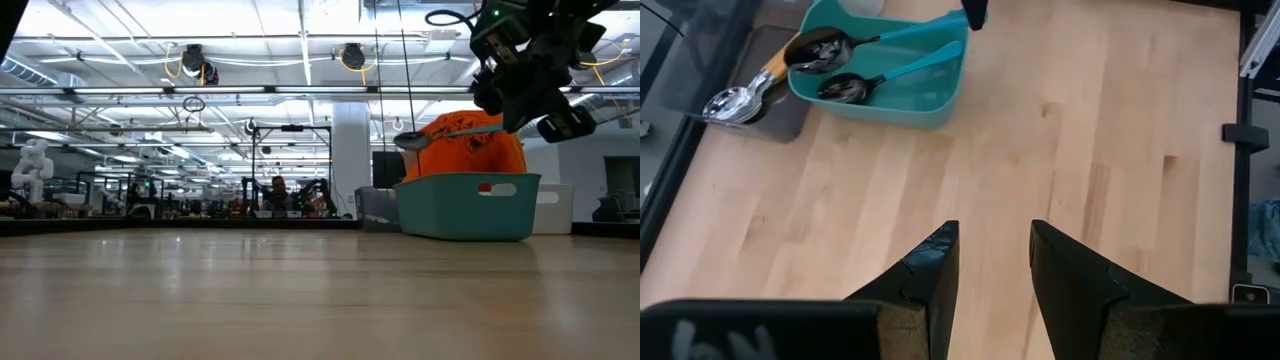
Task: Sort silverware by color (type)
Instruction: Put the blue spoon into the green bin
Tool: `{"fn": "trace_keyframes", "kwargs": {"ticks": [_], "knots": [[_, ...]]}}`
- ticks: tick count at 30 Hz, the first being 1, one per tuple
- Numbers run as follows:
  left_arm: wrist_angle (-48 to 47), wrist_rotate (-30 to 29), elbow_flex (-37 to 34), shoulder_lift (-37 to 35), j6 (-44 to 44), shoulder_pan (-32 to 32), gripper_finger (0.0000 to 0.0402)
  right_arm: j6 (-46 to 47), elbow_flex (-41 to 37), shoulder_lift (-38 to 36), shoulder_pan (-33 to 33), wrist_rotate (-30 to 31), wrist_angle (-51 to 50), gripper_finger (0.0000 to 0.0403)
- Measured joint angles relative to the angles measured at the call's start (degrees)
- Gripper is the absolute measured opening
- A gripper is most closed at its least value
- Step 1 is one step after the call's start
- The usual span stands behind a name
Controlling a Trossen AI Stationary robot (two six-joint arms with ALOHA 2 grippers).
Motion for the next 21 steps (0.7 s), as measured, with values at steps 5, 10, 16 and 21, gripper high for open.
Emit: {"fn": "trace_keyframes", "kwargs": {"ticks": [5,10,16,21], "knots": [[0.0,0.0,0.0,0.0,0.2,1.5,0.0124,-0.6,0.0,0.9,-1.7,-0.2,-3.7,0.0001],[0.1,-0.1,0.0,0.0,1.3,2.4,0.0124,-2.4,0.0,4.8,-2.5,-3.0,-5.5,0.0002],[0.3,-0.1,0.0,0.0,2.4,2.5,0.0124,-3.9,0.0,8.9,-3.4,-3.1,-5.0,0.0009],[0.3,-0.1,0.0,0.0,2.1,2.4,0.0124,-5.6,0.0,12.4,-5.1,-3.1,-3.7,0.0009]]}}
